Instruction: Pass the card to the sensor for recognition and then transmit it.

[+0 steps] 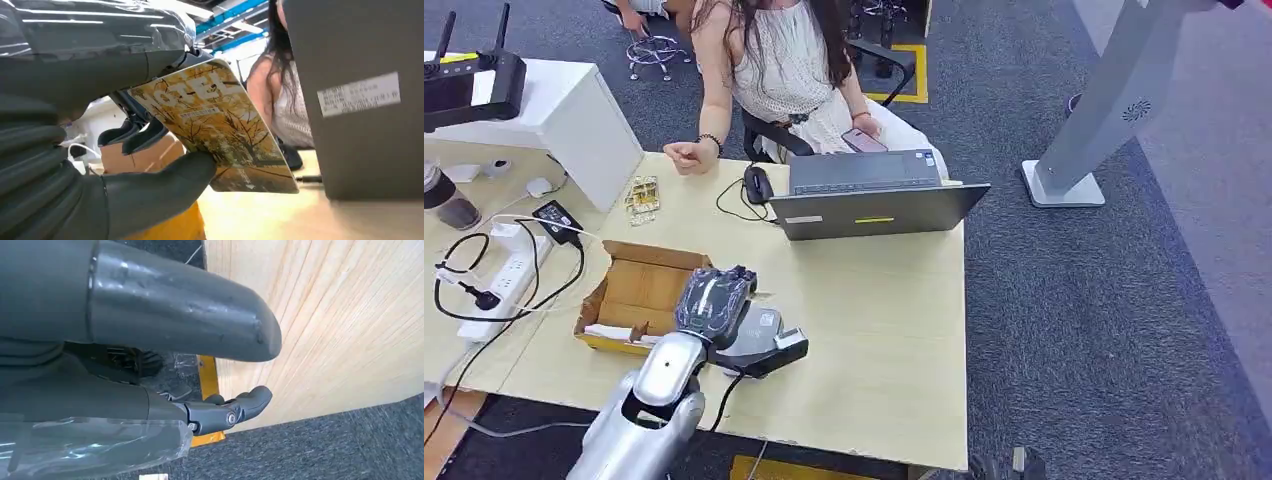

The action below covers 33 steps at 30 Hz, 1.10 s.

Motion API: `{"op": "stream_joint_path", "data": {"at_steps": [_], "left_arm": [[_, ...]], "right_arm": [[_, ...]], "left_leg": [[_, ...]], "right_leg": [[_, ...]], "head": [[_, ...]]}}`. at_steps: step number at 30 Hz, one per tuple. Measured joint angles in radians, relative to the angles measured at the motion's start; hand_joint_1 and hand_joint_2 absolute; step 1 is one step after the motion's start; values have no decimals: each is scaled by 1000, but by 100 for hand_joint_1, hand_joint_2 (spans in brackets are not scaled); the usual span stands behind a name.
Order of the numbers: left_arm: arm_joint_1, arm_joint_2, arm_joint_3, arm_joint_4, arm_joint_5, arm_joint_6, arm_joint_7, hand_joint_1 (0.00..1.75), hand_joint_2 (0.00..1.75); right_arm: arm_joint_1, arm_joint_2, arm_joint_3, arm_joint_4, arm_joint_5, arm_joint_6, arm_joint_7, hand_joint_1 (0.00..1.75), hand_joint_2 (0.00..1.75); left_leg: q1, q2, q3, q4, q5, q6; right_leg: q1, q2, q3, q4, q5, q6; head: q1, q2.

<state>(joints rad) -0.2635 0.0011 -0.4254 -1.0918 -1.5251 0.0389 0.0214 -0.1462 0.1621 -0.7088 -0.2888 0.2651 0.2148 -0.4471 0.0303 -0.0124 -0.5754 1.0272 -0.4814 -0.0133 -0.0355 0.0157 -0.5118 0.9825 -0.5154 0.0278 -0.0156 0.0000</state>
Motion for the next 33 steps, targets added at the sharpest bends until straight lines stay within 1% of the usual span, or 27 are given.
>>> {"op": "stream_joint_path", "data": {"at_steps": [4, 7, 12, 17, 20, 22, 25, 27, 30, 31, 33], "left_arm": [[7, 0, -5, 0, 3, -13, 9, 175, 175], [13, 2, -6, 0, 4, -78, 22, 175, 175], [18, 4, -18, 18, 4, -143, 56, 175, 175], [17, 6, -23, 63, 13, -183, 70, 175, 175], [14, 9, -24, 84, 19, -182, 71, 175, 175], [5, 10, -27, 98, 24, -170, 69, 175, 175], [-3, 10, -29, 105, 39, -122, 59, 175, 175], [-6, 9, -29, 90, 42, -40, 59, 175, 175], [-23, 7, -26, 9, 51, 80, 50, 175, 175], [-32, 7, -21, -18, 53, 109, 51, 175, 175], [-66, 6, -5, -70, 50, 147, 60, 175, 175]], "right_arm": [[0, 3, 0, 0, 0, -1, 0, 0, 0], [0, 7, 0, 0, -1, -3, 3, 0, 0], [-2, 10, 5, 0, -3, -4, 16, 0, 0], [-3, 11, 17, 0, -5, -10, 23, 0, 0], [-2, 13, 18, 2, -5, -10, 23, 0, 0], [-2, 15, 18, 3, -6, -10, 20, 0, 0], [0, 15, 18, 5, -13, -8, 14, 0, 0], [5, 15, 18, 5, -18, -3, 1, 0, 0], [10, 15, 18, 5, -14, -1, -11, 0, 0], [10, 15, 19, 5, -10, -1, -11, 0, 0], [7, 15, 23, 5, -2, -2, -5, 0, 0]], "left_leg": [[0, 0, 0, 0, 0, 0], [0, 0, 0, 0, 0, 0], [0, 0, 0, 0, 0, 0], [0, 0, 0, 0, 0, 0], [0, 0, 0, 0, 0, 0], [0, 0, 0, 0, 0, 0], [0, 0, 0, 0, 0, 0], [0, 0, 0, 0, 0, 0], [0, 0, 0, 0, 0, 0], [0, 0, 0, 0, 0, 0], [0, 0, 0, 0, 0, 0]], "right_leg": [[0, 0, 0, 0, 0, 0], [0, 0, 0, 0, 0, 0], [0, 0, 0, 0, 0, 0], [0, 0, 0, 0, 0, 0], [0, 0, 0, 0, 0, 0], [0, 0, 0, 0, 0, 0], [0, 0, 0, 0, 0, 0], [0, 0, 0, 0, 0, 0], [0, 0, 0, 0, 0, 0], [0, 0, 0, 0, 0, 0], [0, 0, 0, 0, 0, 0]], "head": [[0, 0], [0, 0], [0, 0], [0, 0], [0, 0], [0, 0], [0, 0], [0, 0], [0, 0], [0, 0], [0, 0]]}}
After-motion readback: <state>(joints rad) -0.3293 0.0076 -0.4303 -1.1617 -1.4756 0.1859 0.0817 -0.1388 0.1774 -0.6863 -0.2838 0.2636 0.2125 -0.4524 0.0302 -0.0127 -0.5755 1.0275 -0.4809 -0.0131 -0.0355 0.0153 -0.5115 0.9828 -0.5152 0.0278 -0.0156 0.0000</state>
